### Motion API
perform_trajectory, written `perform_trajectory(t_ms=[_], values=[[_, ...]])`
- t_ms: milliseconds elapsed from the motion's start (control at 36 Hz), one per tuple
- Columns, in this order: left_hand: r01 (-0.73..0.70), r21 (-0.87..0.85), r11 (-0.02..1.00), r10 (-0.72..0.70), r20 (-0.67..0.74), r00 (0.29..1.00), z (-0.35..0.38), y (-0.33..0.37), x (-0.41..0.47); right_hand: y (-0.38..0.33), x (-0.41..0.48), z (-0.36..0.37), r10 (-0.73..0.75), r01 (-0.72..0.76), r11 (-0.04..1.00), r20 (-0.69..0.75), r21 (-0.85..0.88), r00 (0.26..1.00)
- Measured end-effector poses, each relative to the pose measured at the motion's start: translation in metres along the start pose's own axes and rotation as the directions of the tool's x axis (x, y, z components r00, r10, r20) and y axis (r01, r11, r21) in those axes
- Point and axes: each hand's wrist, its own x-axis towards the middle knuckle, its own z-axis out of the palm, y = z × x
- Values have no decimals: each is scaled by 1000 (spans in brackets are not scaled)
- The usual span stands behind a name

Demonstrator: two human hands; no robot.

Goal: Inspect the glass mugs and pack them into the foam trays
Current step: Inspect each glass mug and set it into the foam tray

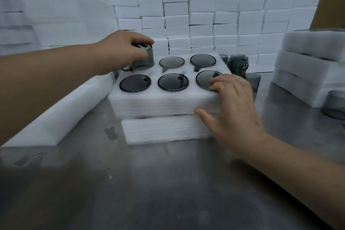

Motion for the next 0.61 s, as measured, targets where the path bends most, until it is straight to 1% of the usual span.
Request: perform_trajectory(t_ms=[139,195,306,333,472,611], values=[[18,-21,1000,-19,-16,1000,10,-4,3,0,0,0,5,-5,1000,1,5,1000],[20,0,1000,-20,-22,1000,14,-7,4,0,0,1,15,-15,1000,9,5,1000],[-33,77,997,33,-5,999,22,-11,4,0,2,0,29,-29,1000,24,4,999],[-27,85,996,27,-5,1000,23,-12,4,0,2,-1,29,-29,1000,26,2,999],[76,126,989,-81,39,996,23,-17,11,-1,3,0,51,-52,998,50,18,997],[131,149,980,-144,83,986,27,-18,14,1,3,-1,57,-59,998,69,18,996]])
